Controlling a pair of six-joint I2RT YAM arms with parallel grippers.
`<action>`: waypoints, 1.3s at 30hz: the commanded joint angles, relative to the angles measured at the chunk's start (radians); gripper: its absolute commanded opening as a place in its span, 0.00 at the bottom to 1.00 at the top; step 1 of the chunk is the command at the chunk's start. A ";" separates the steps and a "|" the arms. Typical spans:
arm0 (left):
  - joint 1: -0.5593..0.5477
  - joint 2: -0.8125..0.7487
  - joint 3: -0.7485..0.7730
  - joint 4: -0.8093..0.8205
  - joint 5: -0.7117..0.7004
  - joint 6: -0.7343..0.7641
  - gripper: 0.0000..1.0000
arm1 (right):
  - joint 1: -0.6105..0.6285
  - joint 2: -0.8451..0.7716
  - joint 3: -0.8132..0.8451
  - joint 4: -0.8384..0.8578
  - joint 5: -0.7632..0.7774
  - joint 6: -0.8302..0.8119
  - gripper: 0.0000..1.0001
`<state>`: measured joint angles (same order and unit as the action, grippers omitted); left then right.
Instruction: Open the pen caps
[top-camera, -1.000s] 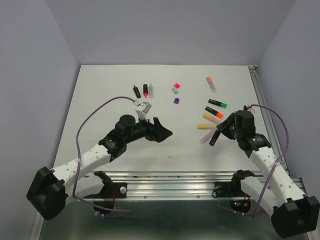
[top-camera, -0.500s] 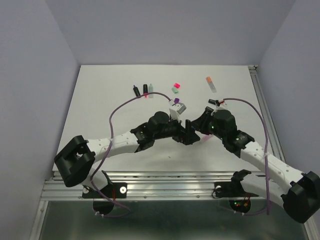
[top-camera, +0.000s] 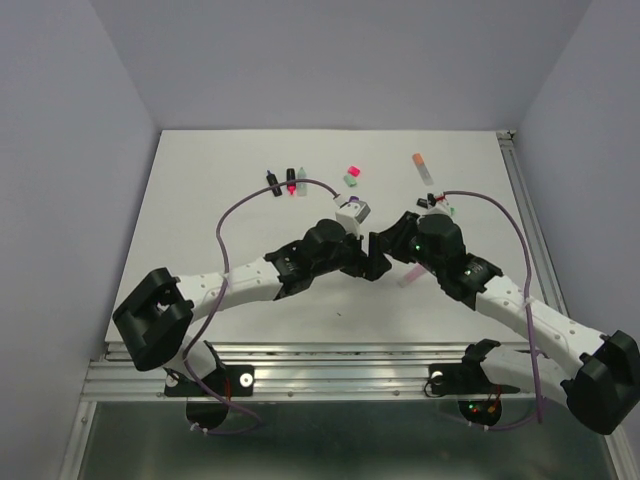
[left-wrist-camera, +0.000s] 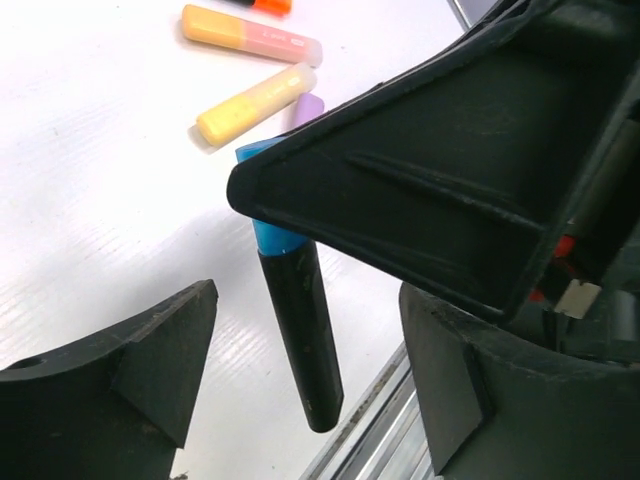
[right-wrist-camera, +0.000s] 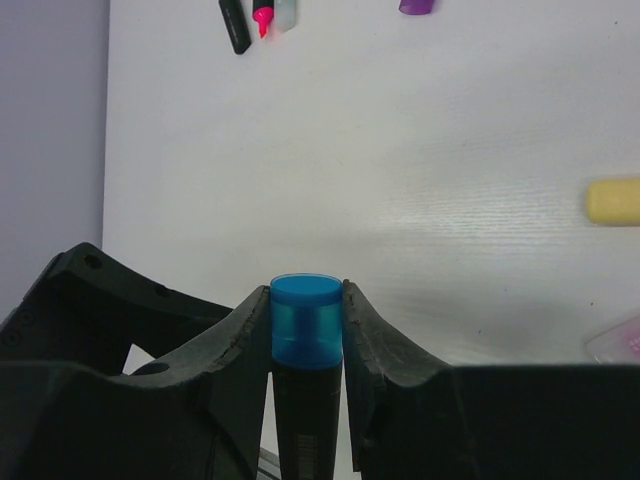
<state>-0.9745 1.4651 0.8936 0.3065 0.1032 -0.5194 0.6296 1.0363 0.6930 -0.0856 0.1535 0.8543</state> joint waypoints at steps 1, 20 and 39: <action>-0.007 0.012 0.054 -0.007 -0.017 0.036 0.80 | 0.007 -0.001 0.068 0.055 -0.012 0.028 0.01; -0.010 0.017 0.048 0.043 0.006 -0.025 0.00 | 0.022 0.050 0.076 0.066 -0.061 0.031 0.17; -0.010 0.009 0.044 0.057 -0.022 -0.080 0.00 | 0.035 0.077 0.082 0.070 -0.010 0.034 0.01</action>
<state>-0.9668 1.5120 0.9150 0.2577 0.0525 -0.5842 0.6376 1.1030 0.7139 -0.0586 0.1078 0.8864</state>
